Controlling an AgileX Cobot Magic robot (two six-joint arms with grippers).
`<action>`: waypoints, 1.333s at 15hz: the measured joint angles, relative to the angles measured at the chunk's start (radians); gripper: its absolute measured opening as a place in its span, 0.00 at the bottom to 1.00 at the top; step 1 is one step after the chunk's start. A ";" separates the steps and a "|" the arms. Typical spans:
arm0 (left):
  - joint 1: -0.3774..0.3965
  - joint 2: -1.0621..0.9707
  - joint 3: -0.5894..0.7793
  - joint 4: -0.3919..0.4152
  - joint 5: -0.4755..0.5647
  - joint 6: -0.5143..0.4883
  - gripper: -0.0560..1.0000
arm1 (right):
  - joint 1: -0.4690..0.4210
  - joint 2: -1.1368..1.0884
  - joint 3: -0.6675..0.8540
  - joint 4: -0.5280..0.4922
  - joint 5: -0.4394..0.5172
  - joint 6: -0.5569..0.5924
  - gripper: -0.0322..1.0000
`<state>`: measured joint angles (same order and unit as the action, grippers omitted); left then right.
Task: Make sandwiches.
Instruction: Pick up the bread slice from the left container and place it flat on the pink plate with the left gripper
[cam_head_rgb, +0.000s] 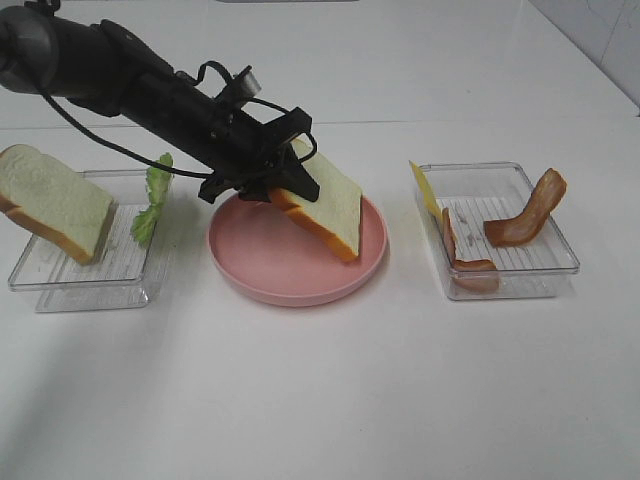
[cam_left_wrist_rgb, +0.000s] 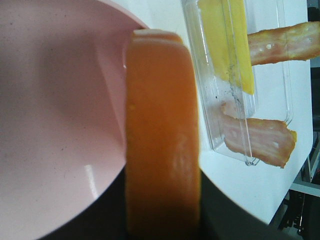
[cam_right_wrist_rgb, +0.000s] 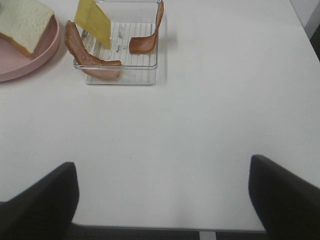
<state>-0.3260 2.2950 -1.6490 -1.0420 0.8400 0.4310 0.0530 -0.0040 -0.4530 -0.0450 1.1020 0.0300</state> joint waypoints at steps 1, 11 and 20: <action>-0.002 0.008 -0.002 -0.003 0.000 0.000 0.25 | 0.000 0.000 0.000 0.000 0.000 0.000 0.89; -0.012 0.021 -0.007 0.122 0.025 -0.180 0.25 | 0.000 0.000 0.000 0.000 0.000 0.000 0.89; -0.031 -0.007 -0.007 0.290 0.024 -0.247 0.79 | 0.000 0.000 0.000 0.000 0.000 0.000 0.89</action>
<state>-0.3570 2.2880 -1.6560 -0.7520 0.8640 0.1840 0.0530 -0.0040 -0.4530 -0.0450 1.1020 0.0300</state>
